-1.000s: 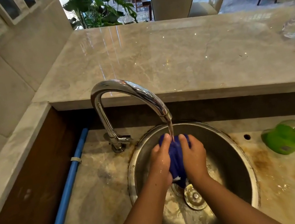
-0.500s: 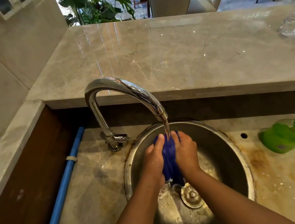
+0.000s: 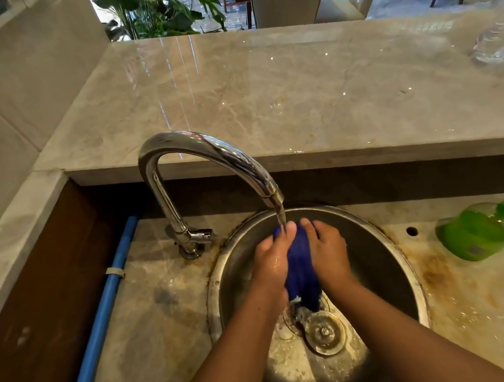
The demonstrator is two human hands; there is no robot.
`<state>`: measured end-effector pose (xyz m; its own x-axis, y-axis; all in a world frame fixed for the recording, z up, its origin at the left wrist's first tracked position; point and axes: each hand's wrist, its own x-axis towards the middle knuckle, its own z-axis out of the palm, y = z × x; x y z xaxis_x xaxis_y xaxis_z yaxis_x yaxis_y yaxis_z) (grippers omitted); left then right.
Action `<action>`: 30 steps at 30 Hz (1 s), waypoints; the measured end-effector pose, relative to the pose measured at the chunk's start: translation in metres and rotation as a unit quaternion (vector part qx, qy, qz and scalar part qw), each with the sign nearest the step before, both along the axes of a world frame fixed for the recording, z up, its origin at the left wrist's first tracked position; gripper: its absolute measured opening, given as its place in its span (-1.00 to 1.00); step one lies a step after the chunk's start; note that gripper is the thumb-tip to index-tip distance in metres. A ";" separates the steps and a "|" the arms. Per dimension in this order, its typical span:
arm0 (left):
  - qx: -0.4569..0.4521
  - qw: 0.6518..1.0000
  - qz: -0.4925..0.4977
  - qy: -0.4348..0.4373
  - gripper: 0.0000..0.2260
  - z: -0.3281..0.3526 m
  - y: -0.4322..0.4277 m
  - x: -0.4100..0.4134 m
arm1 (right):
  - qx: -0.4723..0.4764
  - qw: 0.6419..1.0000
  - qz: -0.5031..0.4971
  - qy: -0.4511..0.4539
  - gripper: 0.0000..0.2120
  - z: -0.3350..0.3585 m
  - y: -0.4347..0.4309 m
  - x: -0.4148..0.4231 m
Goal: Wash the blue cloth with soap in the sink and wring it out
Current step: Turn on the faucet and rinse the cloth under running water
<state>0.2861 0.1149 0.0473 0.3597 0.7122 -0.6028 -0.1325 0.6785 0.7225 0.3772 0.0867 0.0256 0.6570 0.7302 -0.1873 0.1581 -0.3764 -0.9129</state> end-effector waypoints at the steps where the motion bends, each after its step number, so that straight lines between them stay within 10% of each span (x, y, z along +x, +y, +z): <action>1: 0.004 1.000 0.004 0.005 -0.65 0.001 0.005 0.001 | 0.017 1.000 -0.007 -0.005 -0.69 0.007 -0.004 -0.002; 6: 0.037 0.997 0.058 0.039 -0.76 -0.003 0.017 0.006 | 0.118 0.992 0.055 0.007 -0.77 0.036 -0.022 -0.035; 15: -0.051 0.996 0.050 -0.056 -0.70 -0.002 -0.007 -0.008 | 0.008 0.998 -0.009 -0.055 -0.67 0.008 0.014 -0.008; 24: 0.028 0.995 0.066 0.072 -0.76 -0.006 0.008 -0.001 | 0.105 0.994 0.033 -0.008 -0.77 0.019 -0.017 -0.046; 30: -0.033 0.998 0.051 -0.011 -0.71 -0.003 -0.016 -0.003 | -0.008 1.000 -0.024 -0.006 -0.67 -0.003 0.009 -0.011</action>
<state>0.2830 0.0990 0.0445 0.3014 0.7053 -0.6417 -0.2194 0.7062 0.6731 0.3662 0.0952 0.0225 0.6931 0.6953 -0.1903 0.1514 -0.3984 -0.9046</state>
